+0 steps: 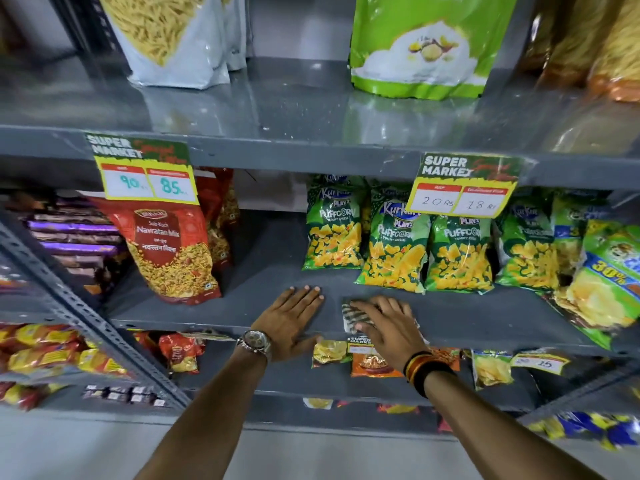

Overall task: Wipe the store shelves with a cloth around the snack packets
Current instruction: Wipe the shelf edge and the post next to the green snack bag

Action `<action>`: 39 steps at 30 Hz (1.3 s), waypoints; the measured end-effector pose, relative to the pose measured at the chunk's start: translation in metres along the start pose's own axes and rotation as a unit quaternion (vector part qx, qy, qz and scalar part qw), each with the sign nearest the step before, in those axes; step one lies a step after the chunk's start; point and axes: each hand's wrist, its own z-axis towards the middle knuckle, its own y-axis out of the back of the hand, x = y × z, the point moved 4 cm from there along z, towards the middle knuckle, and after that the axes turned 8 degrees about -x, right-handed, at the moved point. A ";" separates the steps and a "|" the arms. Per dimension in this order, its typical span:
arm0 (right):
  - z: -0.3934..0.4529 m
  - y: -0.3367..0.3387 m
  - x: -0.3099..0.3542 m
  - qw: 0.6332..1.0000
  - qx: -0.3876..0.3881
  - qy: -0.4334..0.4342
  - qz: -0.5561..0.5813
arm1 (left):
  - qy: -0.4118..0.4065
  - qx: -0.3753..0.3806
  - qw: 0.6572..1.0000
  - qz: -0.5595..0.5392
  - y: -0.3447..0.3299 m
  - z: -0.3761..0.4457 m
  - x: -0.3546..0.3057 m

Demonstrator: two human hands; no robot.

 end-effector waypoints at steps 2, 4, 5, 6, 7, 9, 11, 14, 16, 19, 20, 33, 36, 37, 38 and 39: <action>-0.007 0.013 0.009 0.999 0.004 0.005 0.032 | 0.007 -0.013 1.000 0.010 0.021 -0.010 -0.008; -0.015 0.036 0.023 0.996 -0.010 0.010 0.084 | 0.012 -0.041 0.999 0.006 0.051 -0.027 -0.014; -0.017 0.051 0.033 0.994 -0.018 0.023 0.107 | 0.016 -0.057 0.998 0.003 0.069 -0.038 -0.015; -0.020 0.066 0.045 0.991 -0.026 0.043 0.127 | 0.021 -0.074 0.997 -0.003 0.088 -0.051 -0.015; -0.021 0.082 0.059 0.987 -0.034 0.065 0.146 | 0.028 -0.093 0.995 -0.009 0.108 -0.064 -0.012; -0.021 0.113 0.088 0.976 -0.051 0.106 0.182 | 0.049 -0.137 0.989 -0.006 0.153 -0.089 -0.003; -0.018 0.143 0.119 0.965 -0.071 0.146 0.207 | 0.072 -0.170 0.983 0.022 0.201 -0.111 0.009; -0.011 0.187 0.167 0.949 -0.102 0.199 0.224 | 0.092 -0.197 0.971 0.095 0.268 -0.136 0.034; -0.006 0.213 0.198 0.937 -0.127 0.221 0.241 | 0.103 -0.214 0.961 0.145 0.312 -0.146 0.056; 0.005 0.244 0.240 0.916 -0.173 0.231 0.278 | 0.117 -0.251 0.939 0.202 0.376 -0.151 0.094; 0.011 0.253 0.254 0.911 -0.188 0.236 0.283 | 0.117 -0.261 0.933 0.218 0.396 -0.152 0.108; 0.209 0.275 0.422 0.935 -0.259 0.185 0.159 | 0.068 -0.277 0.885 0.369 0.544 -0.132 0.284; 0.249 0.257 0.451 0.946 -0.247 0.170 0.124 | 0.029 -0.290 0.871 0.396 0.542 -0.133 0.299; 0.261 0.250 0.459 0.949 -0.244 0.164 0.117 | 0.019 -0.296 0.865 0.404 0.540 -0.133 0.302; 0.272 0.243 0.466 0.950 -0.242 0.163 0.114 | 0.013 -0.304 0.861 0.408 0.538 -0.132 0.304; 0.284 0.238 0.473 0.949 -0.241 0.162 0.120 | 0.008 -0.314 0.857 0.408 0.536 -0.131 0.307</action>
